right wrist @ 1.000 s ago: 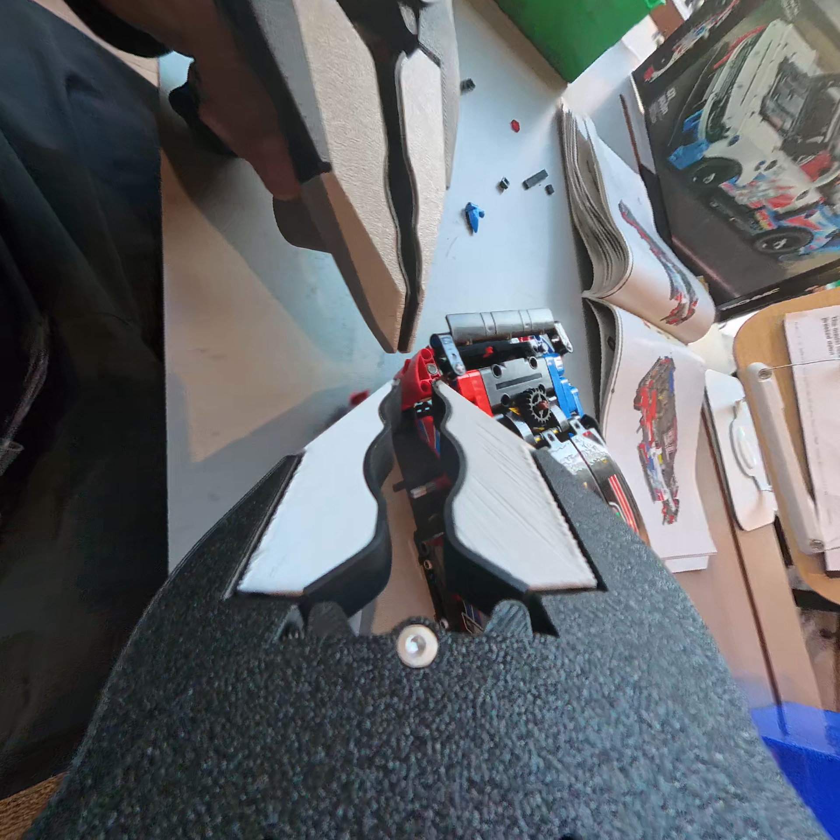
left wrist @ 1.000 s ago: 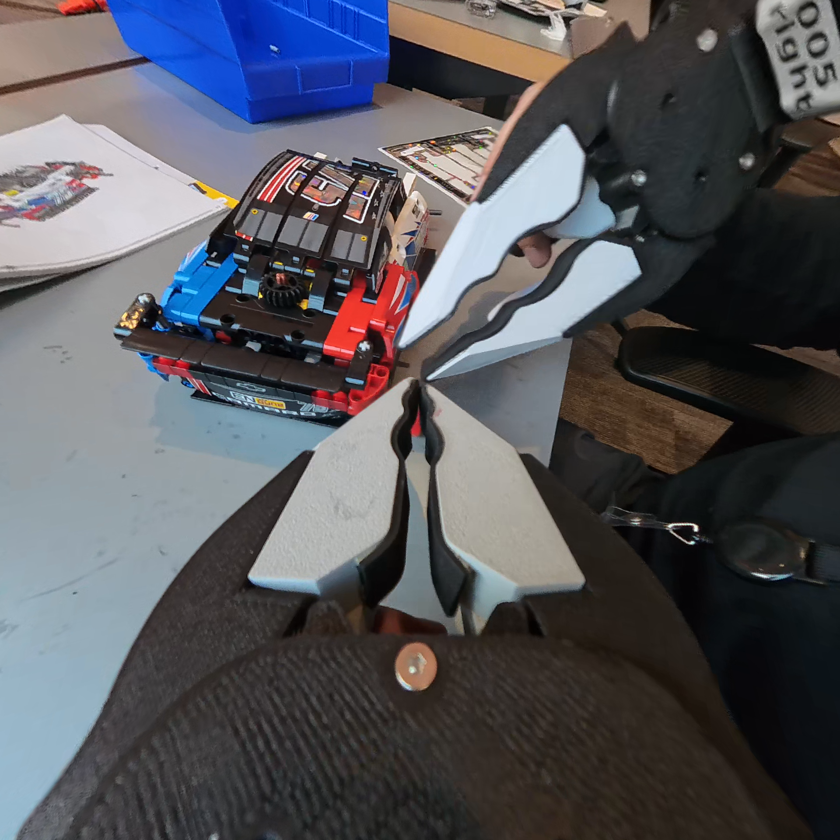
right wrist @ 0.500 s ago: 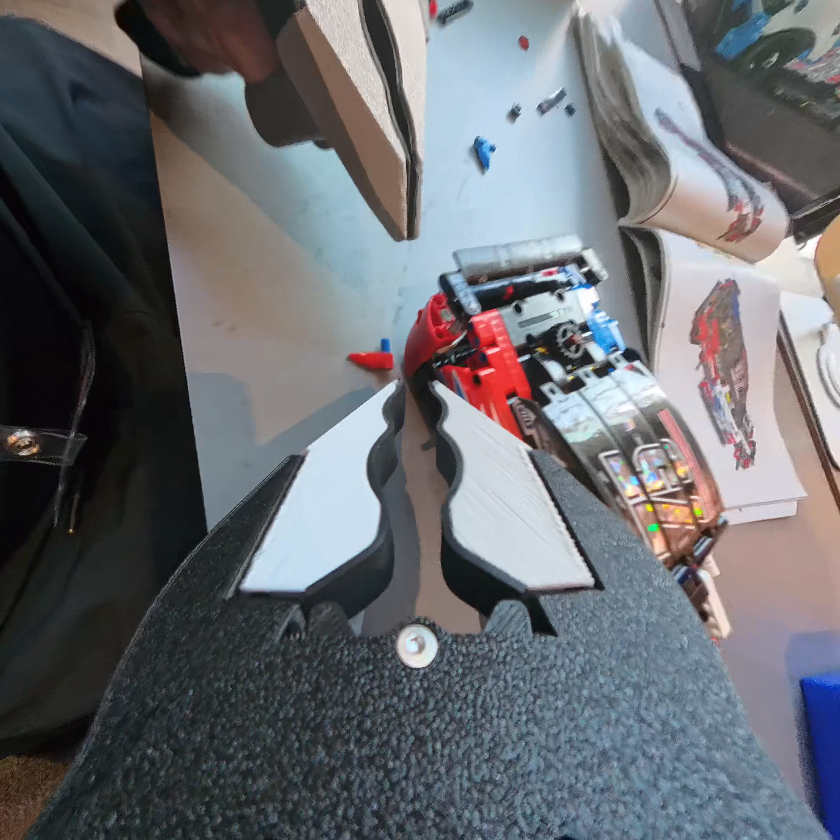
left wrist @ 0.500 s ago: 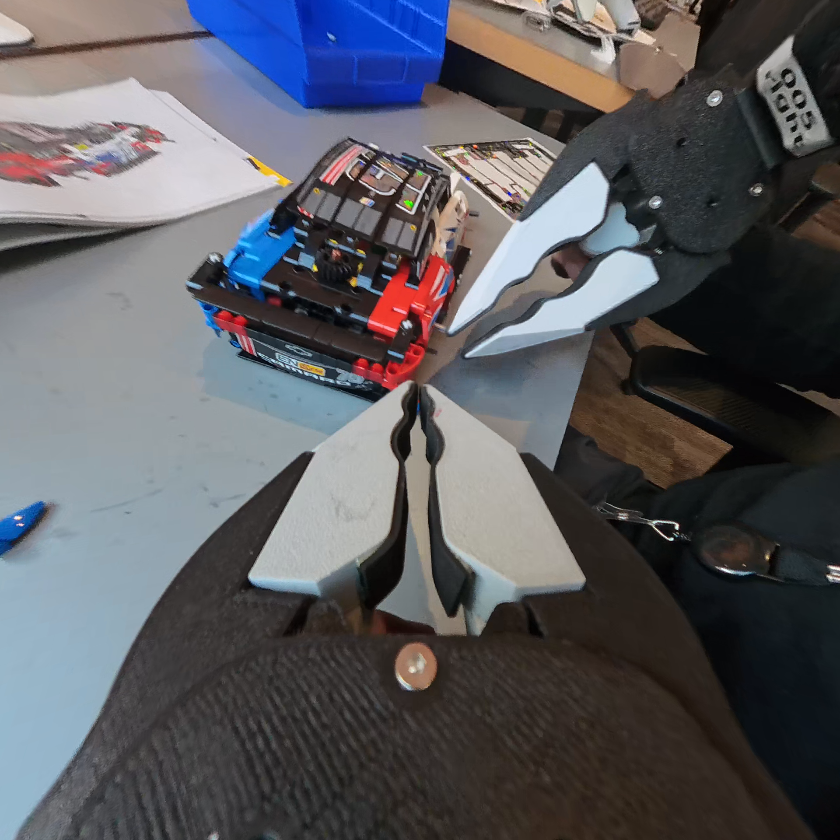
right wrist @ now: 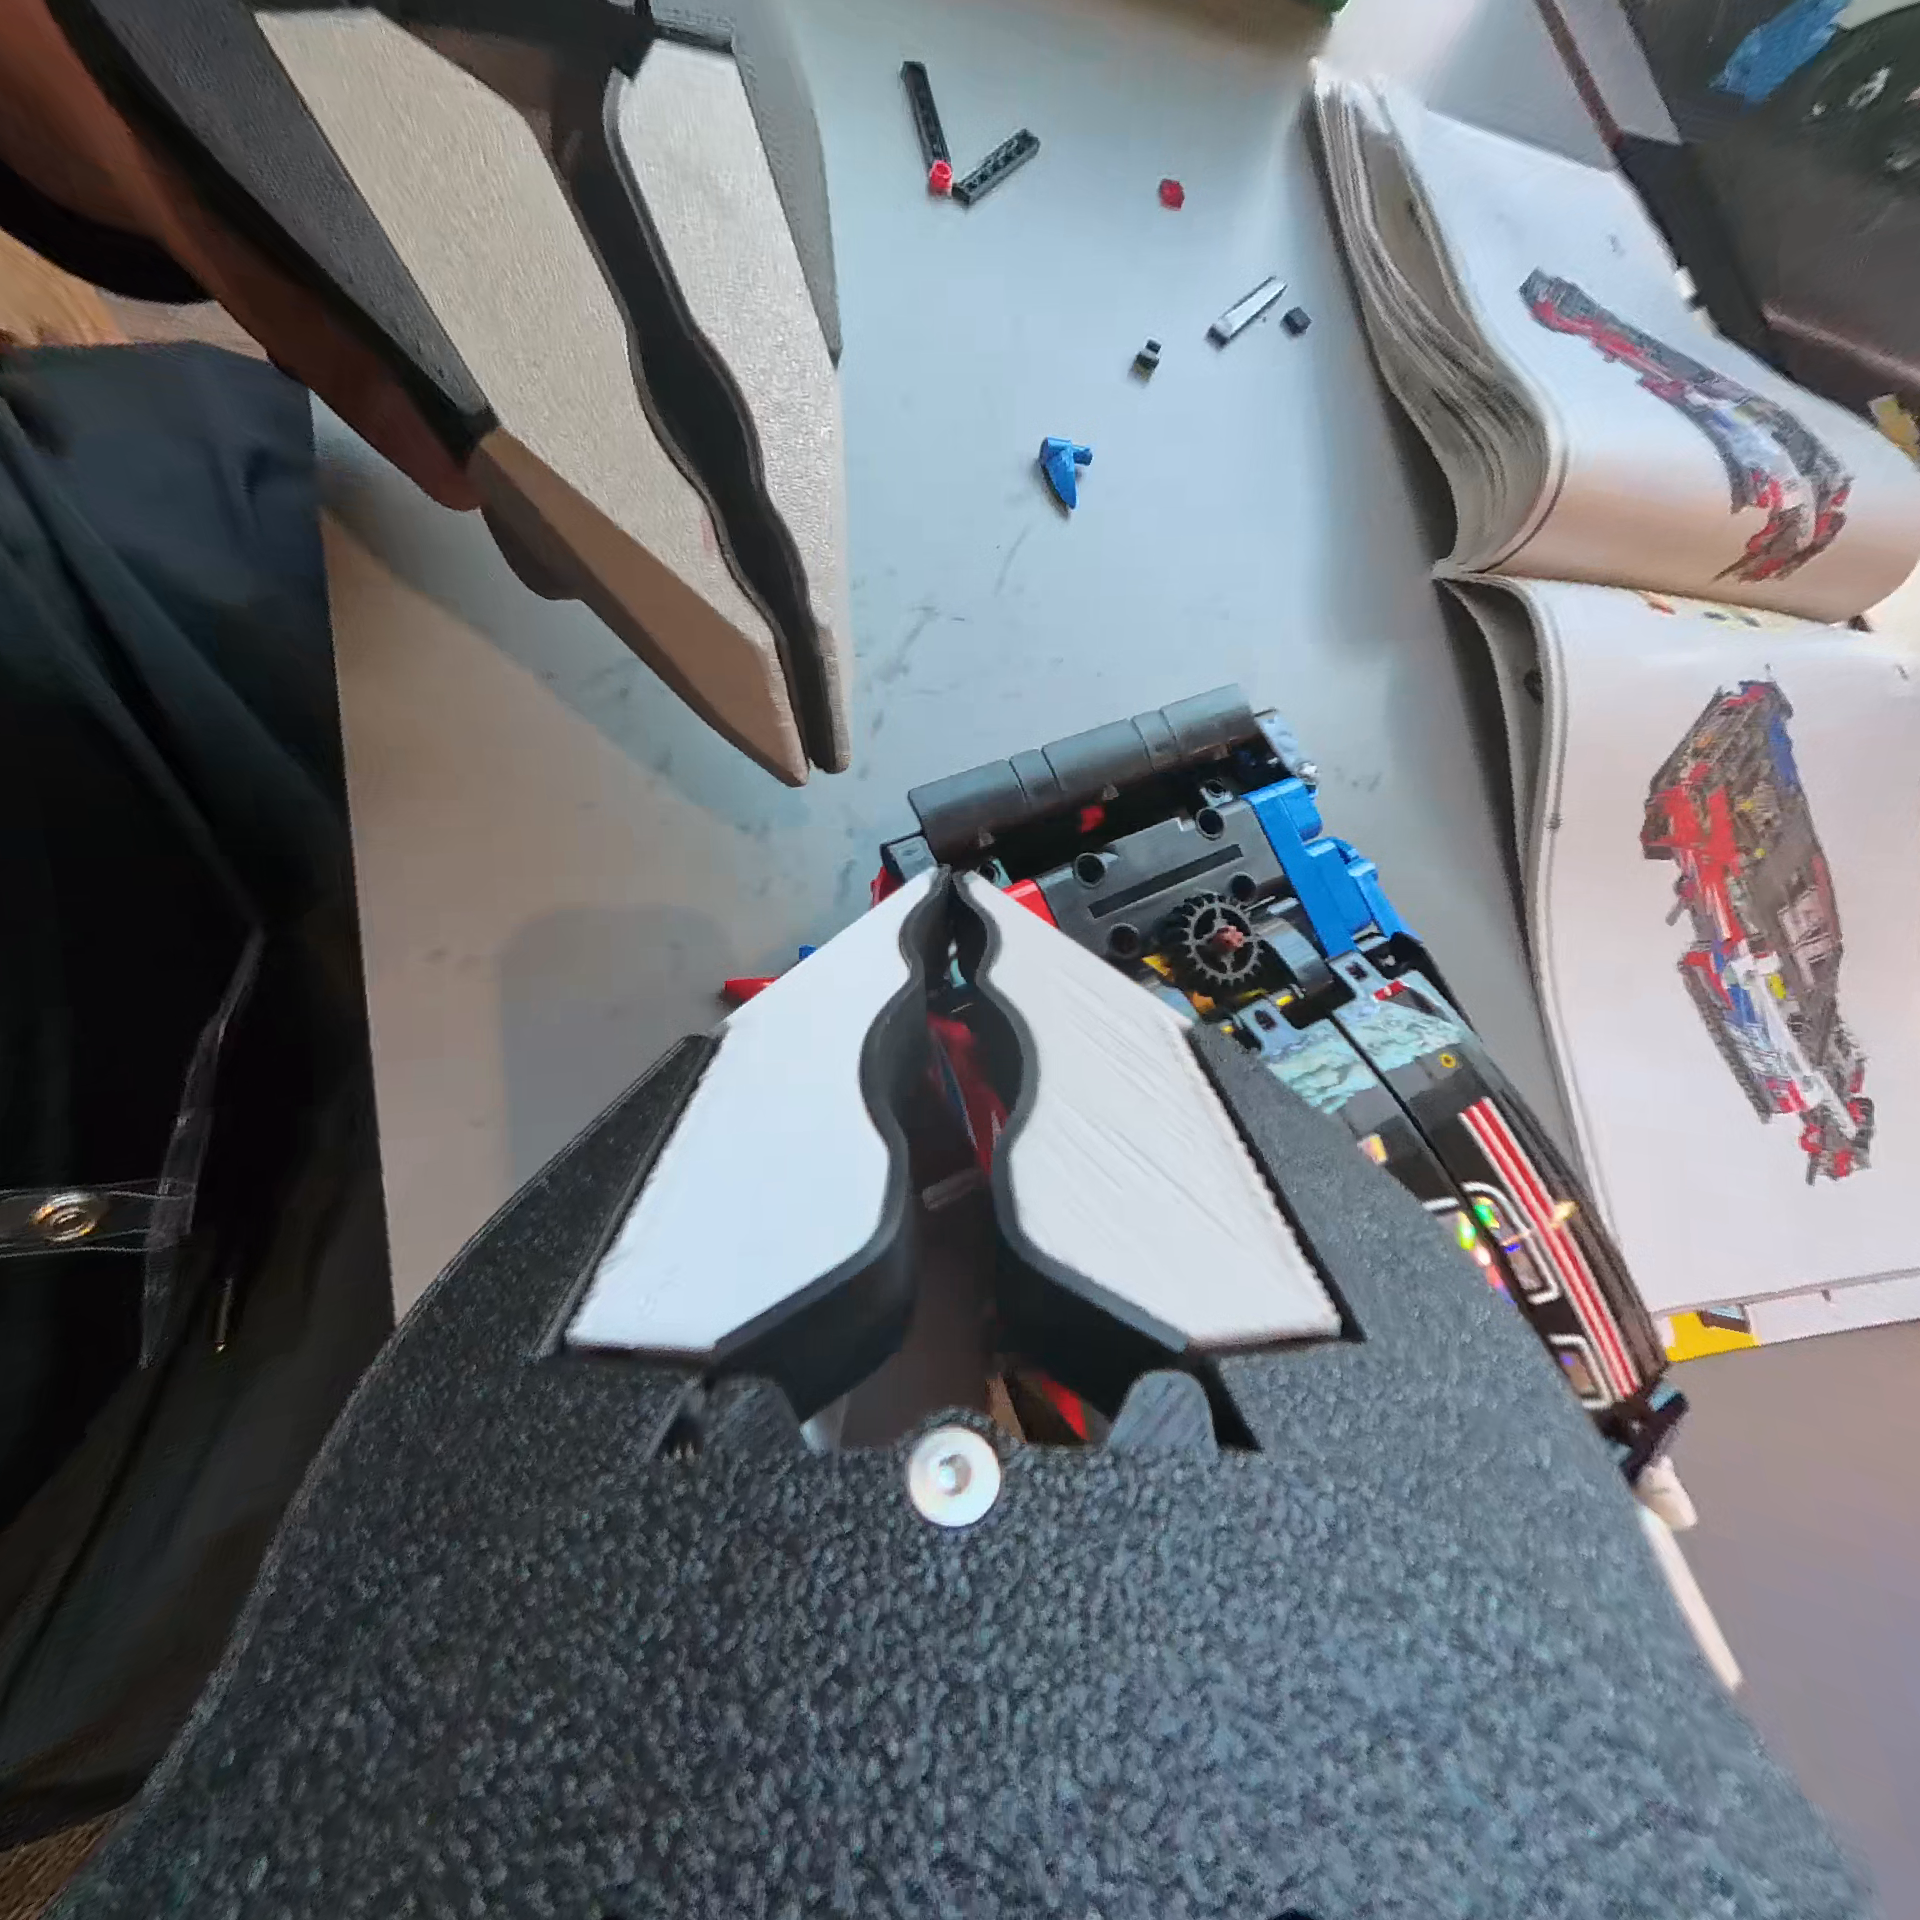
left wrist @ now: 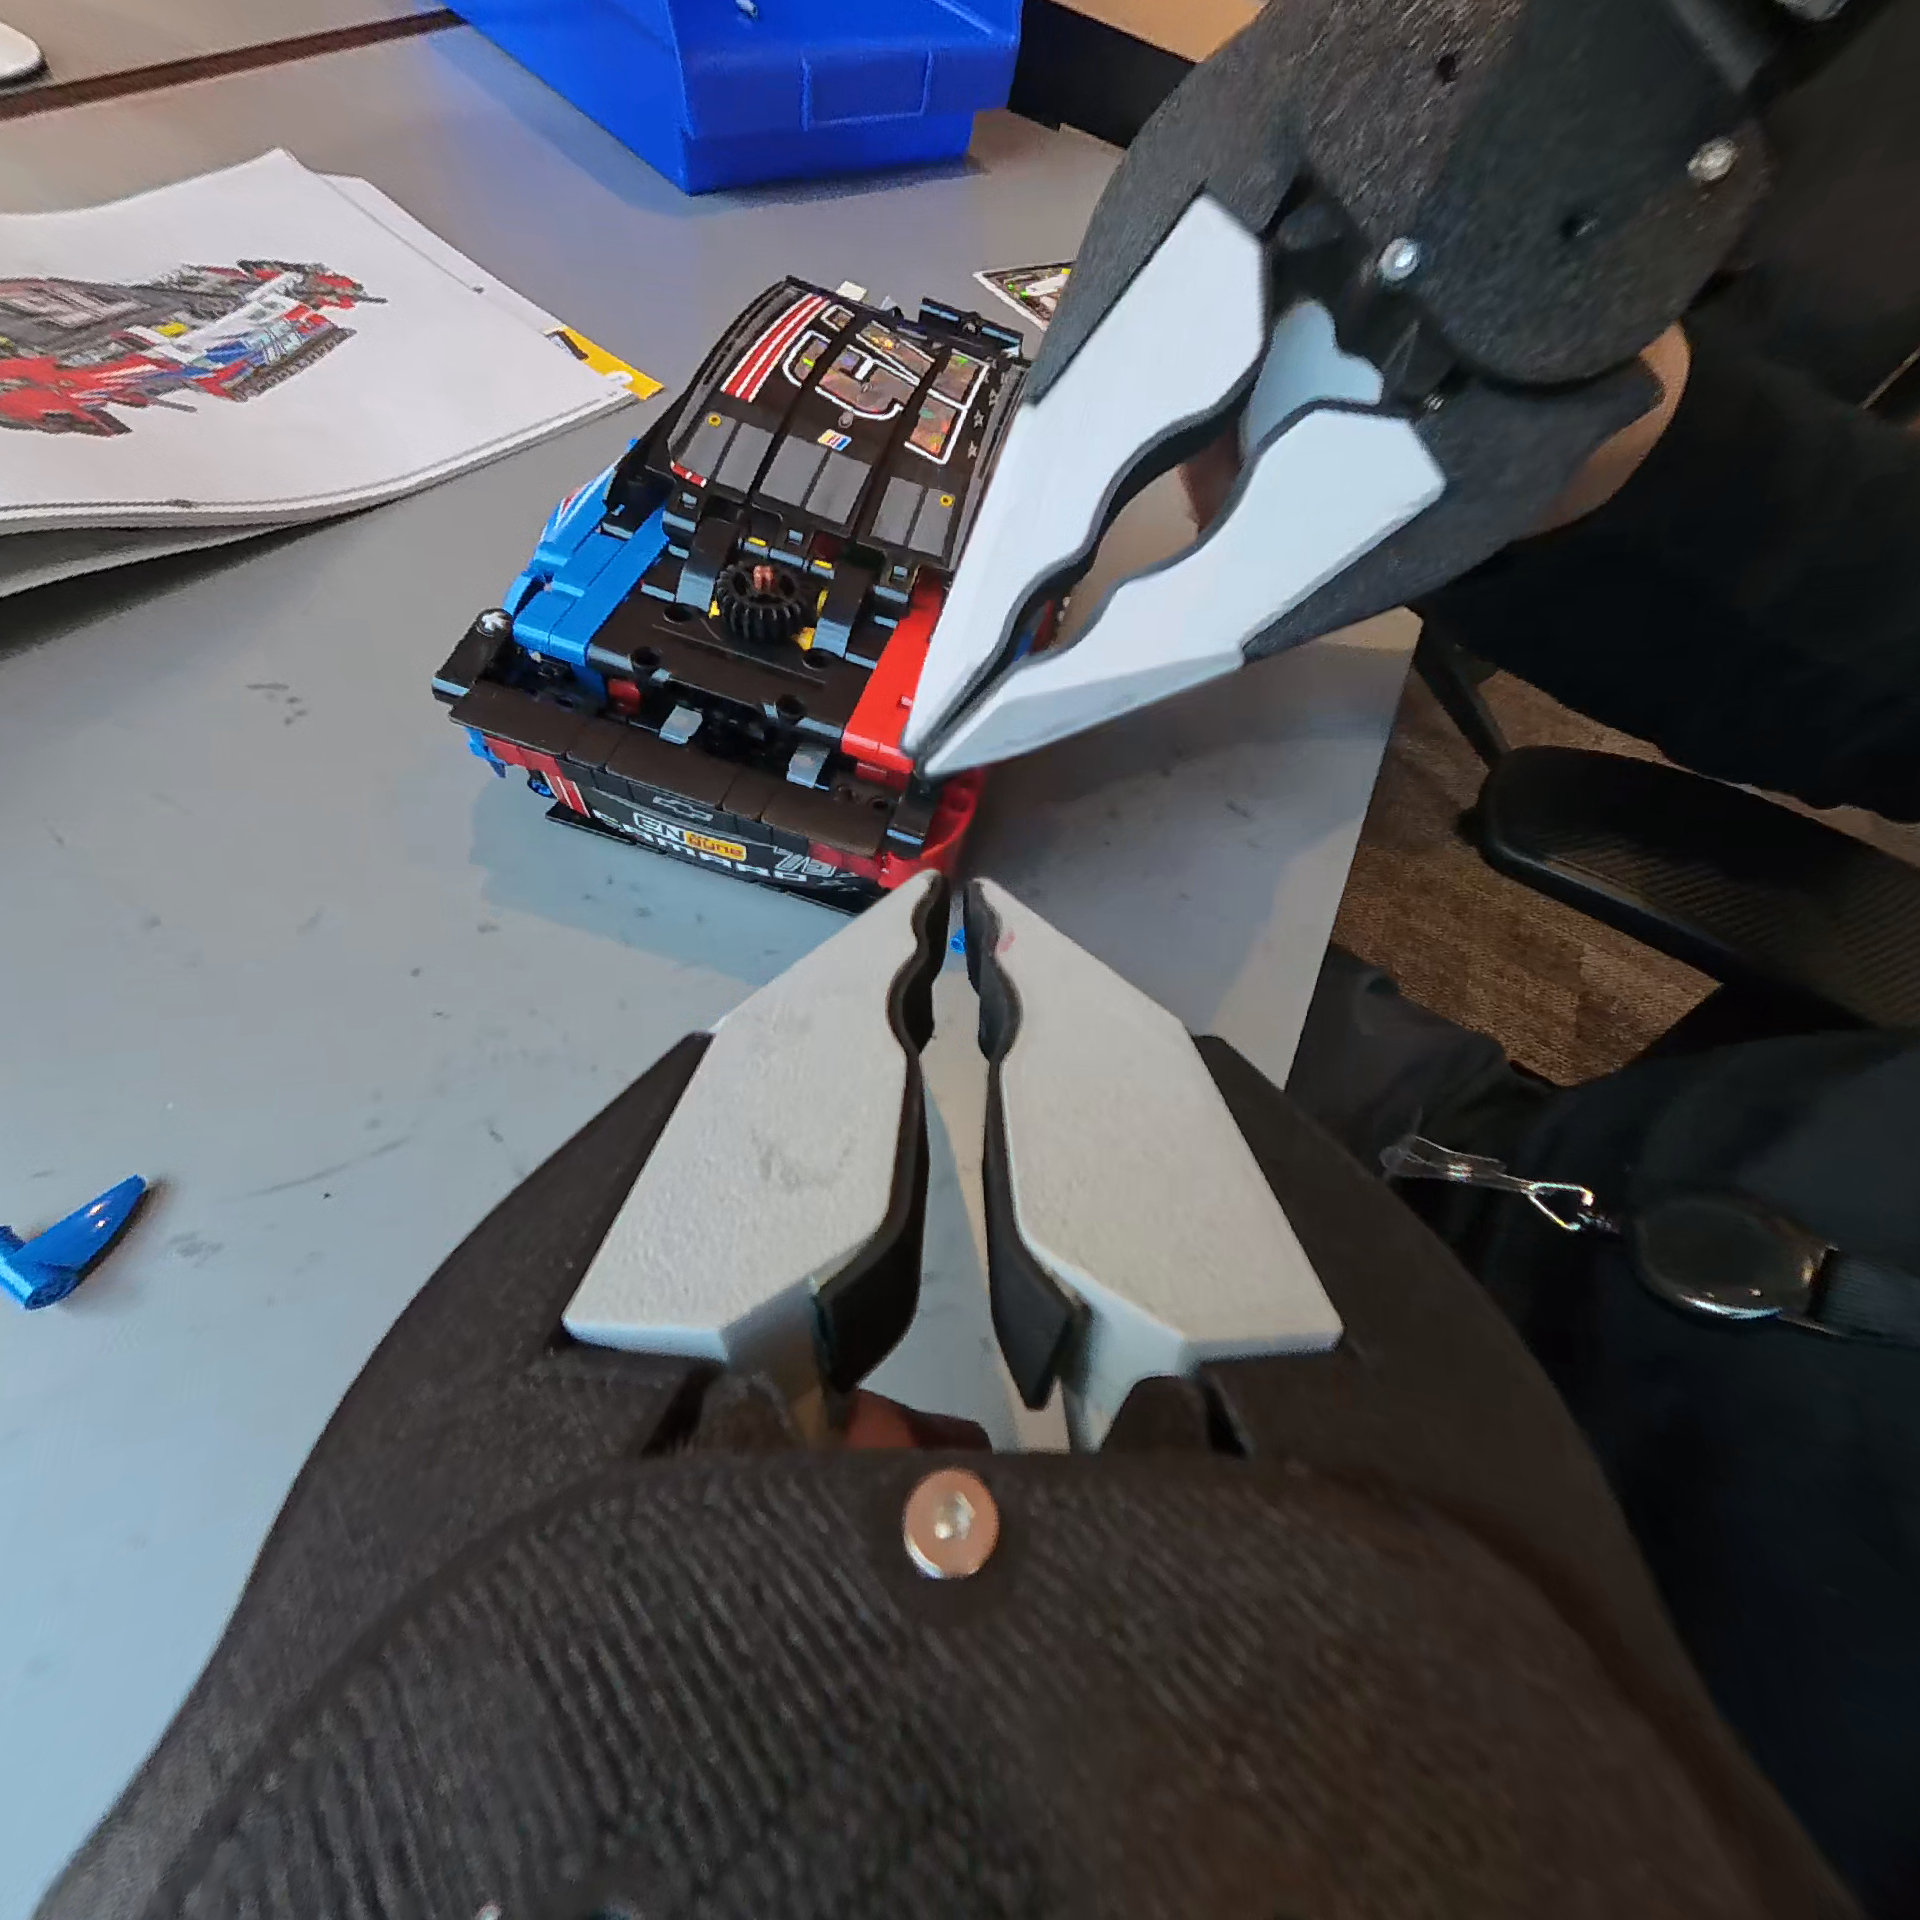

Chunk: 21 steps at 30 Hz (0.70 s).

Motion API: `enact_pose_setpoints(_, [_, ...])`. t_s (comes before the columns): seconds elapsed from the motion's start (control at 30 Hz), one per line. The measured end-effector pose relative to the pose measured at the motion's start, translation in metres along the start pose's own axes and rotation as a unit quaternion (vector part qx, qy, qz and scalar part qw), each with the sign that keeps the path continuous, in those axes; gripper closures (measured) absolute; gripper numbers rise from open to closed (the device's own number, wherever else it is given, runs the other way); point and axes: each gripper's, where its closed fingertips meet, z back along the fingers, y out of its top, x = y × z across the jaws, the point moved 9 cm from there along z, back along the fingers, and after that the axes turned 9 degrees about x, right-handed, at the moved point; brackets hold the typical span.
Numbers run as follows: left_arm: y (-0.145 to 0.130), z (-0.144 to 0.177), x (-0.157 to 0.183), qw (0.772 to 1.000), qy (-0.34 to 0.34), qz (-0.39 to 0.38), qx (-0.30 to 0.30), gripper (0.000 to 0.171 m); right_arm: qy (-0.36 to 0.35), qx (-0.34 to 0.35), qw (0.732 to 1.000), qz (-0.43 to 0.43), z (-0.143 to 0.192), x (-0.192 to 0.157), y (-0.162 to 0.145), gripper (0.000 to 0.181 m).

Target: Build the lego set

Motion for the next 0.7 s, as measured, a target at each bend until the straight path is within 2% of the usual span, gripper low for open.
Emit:
enact_pose_setpoints(0.13, [-0.005, -0.008, 0.007, 0.999, -0.024, 0.013, -0.037, 0.162, -0.017, 0.037, 0.999, -0.010, 0.018, 0.002, 0.010, 0.181])
enact_pose_setpoints(0.33, [-0.021, -0.031, 0.024, 0.993, -0.023, 0.000, -0.114, 0.153, -0.027, 0.020, 0.999, -0.022, 0.030, -0.005, -0.008, 0.180])
enact_pose_setpoints(0.5, [-0.025, -0.042, 0.025, 0.991, 0.002, -0.004, -0.133, 0.156, -0.029, 0.017, 0.999, -0.028, 0.032, -0.011, -0.017, 0.178])
enact_pose_setpoints(0.7, [-0.024, -0.041, 0.028, 0.990, 0.037, -0.034, -0.129, 0.160, -0.028, 0.026, 0.999, -0.030, 0.037, -0.012, -0.018, 0.178])
